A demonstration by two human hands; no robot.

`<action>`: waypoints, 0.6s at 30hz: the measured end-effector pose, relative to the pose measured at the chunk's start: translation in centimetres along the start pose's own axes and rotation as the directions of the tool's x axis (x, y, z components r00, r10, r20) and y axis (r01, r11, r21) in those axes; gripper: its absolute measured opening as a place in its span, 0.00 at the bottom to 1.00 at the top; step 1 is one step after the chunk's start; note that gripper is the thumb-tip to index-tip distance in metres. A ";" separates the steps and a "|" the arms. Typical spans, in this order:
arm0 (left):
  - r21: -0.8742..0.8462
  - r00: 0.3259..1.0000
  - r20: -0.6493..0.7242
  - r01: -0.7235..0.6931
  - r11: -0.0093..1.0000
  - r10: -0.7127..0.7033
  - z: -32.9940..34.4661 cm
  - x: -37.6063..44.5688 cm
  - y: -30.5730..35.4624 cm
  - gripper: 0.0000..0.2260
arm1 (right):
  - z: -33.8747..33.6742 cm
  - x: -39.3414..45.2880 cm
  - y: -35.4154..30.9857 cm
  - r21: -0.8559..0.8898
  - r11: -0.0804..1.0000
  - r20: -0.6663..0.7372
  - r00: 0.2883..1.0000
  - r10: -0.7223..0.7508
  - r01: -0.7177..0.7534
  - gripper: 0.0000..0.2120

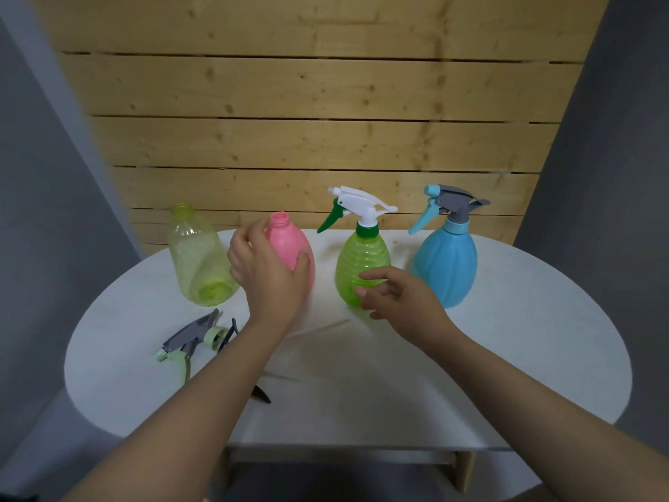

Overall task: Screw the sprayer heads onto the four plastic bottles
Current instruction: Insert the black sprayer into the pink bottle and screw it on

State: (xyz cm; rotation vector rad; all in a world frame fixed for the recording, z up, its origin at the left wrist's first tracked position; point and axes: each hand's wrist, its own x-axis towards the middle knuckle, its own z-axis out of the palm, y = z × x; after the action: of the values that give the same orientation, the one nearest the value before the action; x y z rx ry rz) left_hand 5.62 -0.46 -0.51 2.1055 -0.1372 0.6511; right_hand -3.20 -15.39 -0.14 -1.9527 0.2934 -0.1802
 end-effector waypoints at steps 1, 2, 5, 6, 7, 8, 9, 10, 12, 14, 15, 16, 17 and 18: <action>0.005 0.999 0.024 0.046 0.999 -0.046 0.3 0.3 -0.2 0.33 | 0.2 0.1 -0.1 0.002 1.000 0.014 1.000 -0.001 0.001 0.12; 0.007 0.995 0.053 0.085 0.996 -0.085 0.5 0.6 -0.4 0.36 | 0.4 0.1 -0.1 0.004 1.000 0.022 1.000 -0.005 0.005 0.13; -0.002 0.976 0.136 0.171 0.985 -0.169 1.4 1.3 -1.3 0.43 | 1.1 0.6 -0.3 -0.001 1.000 0.036 0.999 -0.020 0.020 0.14; -0.016 0.966 0.171 0.201 0.979 -0.196 1.5 1.5 -1.5 0.44 | 1.2 0.6 -0.3 -0.006 1.000 0.041 0.999 -0.023 0.023 0.14; -0.034 0.953 0.207 0.232 0.972 -0.220 1.7 1.7 -1.8 0.44 | 1.3 0.8 -0.4 -0.012 1.000 0.047 0.999 -0.024 0.025 0.15; -0.053 0.943 0.236 0.255 0.966 -0.236 1.7 1.8 -2.0 0.43 | 1.4 0.8 -0.4 -0.016 1.000 0.052 0.998 -0.025 0.026 0.15; -0.069 0.938 0.250 0.264 0.962 -0.239 1.7 1.8 -2.1 0.42 | 1.4 0.9 -0.4 -0.019 0.999 0.053 0.998 -0.026 0.027 0.15; -0.084 0.940 0.249 0.260 0.962 -0.232 1.5 1.8 -2.1 0.39 | 1.5 0.9 -0.5 -0.021 0.999 0.054 0.998 -0.027 0.029 0.16; -0.120 0.952 0.232 0.234 0.965 -0.201 1.0 1.7 -2.1 0.35 | 1.6 0.9 -0.5 -0.022 0.999 0.055 0.998 -0.037 0.038 0.16; -0.163 0.960 0.220 0.210 0.964 -0.172 0.0 1.6 -1.7 0.34 | 1.7 0.7 -0.7 -0.023 0.998 0.051 0.997 -0.053 0.055 0.17; -0.185 0.962 0.220 0.203 0.962 -0.161 -0.6 1.5 -1.5 0.33 | 1.7 0.6 -0.8 -0.027 0.997 0.046 0.996 -0.071 0.073 0.17; -0.204 0.962 0.226 0.200 0.958 -0.153 -1.2 1.4 -1.2 0.33 | 1.7 0.5 -0.8 -0.029 0.995 0.037 0.994 -0.098 0.099 0.18; -0.220 0.959 0.243 0.203 0.954 -0.148 -2.0 1.1 -0.9 0.33 | 1.8 0.2 -1.0 -0.030 0.990 0.023 0.991 -0.134 0.135 0.20; -0.235 0.949 0.275 0.222 0.946 -0.154 -2.9 0.8 -0.6 0.33 | 1.8 0.0 -1.2 -0.036 0.984 0.005 0.984 -0.177 0.177 0.22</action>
State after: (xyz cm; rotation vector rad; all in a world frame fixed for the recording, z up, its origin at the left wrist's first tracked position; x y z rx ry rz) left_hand 5.37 2.27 0.80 1.9049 -0.1519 0.2310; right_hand -2.61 -13.35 0.31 -2.0144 0.1216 -0.2905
